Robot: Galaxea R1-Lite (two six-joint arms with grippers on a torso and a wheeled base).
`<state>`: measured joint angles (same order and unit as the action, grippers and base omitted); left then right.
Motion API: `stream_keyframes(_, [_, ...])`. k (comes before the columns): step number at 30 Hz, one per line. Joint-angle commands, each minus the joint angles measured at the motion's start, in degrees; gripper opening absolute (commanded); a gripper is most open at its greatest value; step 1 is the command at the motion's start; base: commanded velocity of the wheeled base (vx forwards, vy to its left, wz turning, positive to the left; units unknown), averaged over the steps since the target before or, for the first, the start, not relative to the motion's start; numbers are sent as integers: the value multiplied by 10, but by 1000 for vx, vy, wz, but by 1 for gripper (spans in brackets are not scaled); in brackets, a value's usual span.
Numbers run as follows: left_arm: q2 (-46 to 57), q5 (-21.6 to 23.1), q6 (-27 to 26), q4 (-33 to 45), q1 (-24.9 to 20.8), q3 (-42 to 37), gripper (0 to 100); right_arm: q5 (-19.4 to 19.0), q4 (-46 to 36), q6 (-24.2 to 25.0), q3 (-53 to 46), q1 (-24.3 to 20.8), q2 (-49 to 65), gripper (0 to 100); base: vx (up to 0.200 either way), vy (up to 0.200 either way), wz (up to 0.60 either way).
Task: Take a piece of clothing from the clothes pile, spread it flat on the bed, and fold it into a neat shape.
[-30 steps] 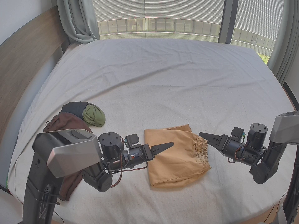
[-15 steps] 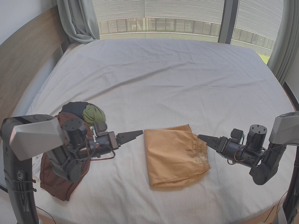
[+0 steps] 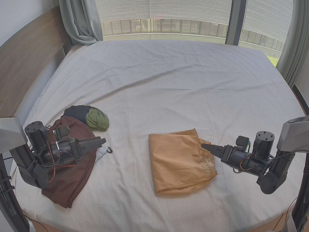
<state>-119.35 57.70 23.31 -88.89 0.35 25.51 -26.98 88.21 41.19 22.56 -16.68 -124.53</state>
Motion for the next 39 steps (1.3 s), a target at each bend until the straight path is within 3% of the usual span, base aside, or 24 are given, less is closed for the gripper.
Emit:
stream_keyframes(1, [-8,-7,-134,1,17,-21,100,0,0,-9,-3,-2,-5,100,0,0,0])
stream_keyframes(3, [-19,-6,-205,1,18,-27,100,0,0,-9,-6,-2,-4,100,0,0,0])
stream_keyframes(7, [-29,1,-255,0,19,-20,100,0,-1,-13,-10,-3,-6,100,0,0,0])
stream_keyframes(17, [-37,1,-278,-1,19,-6,100,-1,-1,-91,-45,18,-32,100,0,0,0])
stream_keyframes(23, [-50,6,-311,-1,28,2,100,-2,-8,-171,-60,41,-66,100,0,0,0])
stream_keyframes(39, [-50,15,-312,-1,23,-8,100,-1,-1,-175,-45,60,-130,100,0,0,0])
